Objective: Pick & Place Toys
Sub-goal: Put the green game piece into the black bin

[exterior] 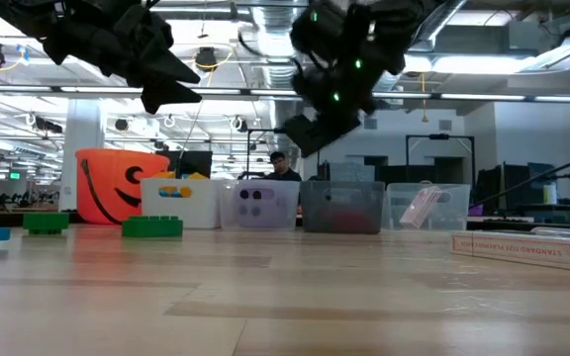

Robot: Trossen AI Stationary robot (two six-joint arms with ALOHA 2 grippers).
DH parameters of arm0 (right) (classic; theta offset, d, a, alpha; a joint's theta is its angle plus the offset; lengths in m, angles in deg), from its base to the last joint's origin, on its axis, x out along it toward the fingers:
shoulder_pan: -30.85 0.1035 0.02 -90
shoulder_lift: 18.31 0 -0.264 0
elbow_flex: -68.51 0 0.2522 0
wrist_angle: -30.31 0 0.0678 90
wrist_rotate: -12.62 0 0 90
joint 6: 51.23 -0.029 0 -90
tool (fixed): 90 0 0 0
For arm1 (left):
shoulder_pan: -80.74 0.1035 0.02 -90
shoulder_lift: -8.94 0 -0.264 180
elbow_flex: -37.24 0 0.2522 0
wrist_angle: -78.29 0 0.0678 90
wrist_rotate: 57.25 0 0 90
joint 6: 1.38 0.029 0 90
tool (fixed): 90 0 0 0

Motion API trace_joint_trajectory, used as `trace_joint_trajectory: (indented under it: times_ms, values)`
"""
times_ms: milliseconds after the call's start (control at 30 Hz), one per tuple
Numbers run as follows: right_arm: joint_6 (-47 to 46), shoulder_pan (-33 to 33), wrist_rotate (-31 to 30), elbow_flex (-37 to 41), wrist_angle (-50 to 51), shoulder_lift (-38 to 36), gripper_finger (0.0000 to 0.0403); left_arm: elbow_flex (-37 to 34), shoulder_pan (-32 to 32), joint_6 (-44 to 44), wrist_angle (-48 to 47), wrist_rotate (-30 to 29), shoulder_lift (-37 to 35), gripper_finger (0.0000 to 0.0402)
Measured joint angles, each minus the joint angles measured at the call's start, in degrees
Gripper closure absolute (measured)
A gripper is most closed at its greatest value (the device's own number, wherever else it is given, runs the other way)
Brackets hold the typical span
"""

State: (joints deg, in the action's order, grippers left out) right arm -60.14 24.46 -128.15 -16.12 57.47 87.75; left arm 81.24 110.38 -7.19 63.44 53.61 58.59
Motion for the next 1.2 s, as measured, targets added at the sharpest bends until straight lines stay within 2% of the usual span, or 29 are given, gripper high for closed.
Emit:
trace_joint_trajectory:
  times_ms: [133,233,333,500,600,767,867,1000,1200]
  values:
    - [11.38,6.04,1.11,0.0,-7.33,0.0,0.0159,-0.01,-0.76,-0.77,-0.27,-0.16,0.02,0.0181]
    - [15.21,11.03,3.42,0.0,-9.96,0.0,0.0163,-0.99,-3.08,-3.41,-0.25,-0.08,0.48,0.0181]
    - [14.58,15.55,5.39,0.0,-10.46,0.0,0.0164,-3.42,-6.52,-3.93,0.1,-0.07,1.11,0.0183]
    - [7.91,20.82,6.17,0.0,-10.59,0.0,0.0165,-8.57,-13.02,-5.02,2.23,-1.41,1.14,0.0182]
    - [3.0,22.88,5.91,0.0,-10.58,0.03,0.0165,-10.01,-17.51,-6.72,2.49,-9.8,1.11,0.0182]
    - [0.9,24.65,5.89,0.0,-10.48,0.11,0.0165,-10.88,-26.14,-8.31,0.99,-33.93,1.95,0.0181]
    - [-0.13,24.51,2.47,0.0,-10.48,0.13,0.0165,-10.86,-31.22,-13.72,-0.37,-44.01,3.54,0.0181]
    - [-0.32,23.36,-2.92,0.0,-10.48,0.13,0.0165,-10.84,-36.53,-22.6,-0.06,-47.93,7.17,0.0181]
    - [-0.2,20.57,-3.01,0.18,-10.62,0.15,0.0165,-10.84,-40.39,-30.23,0.32,-50.06,15.98,0.0181]
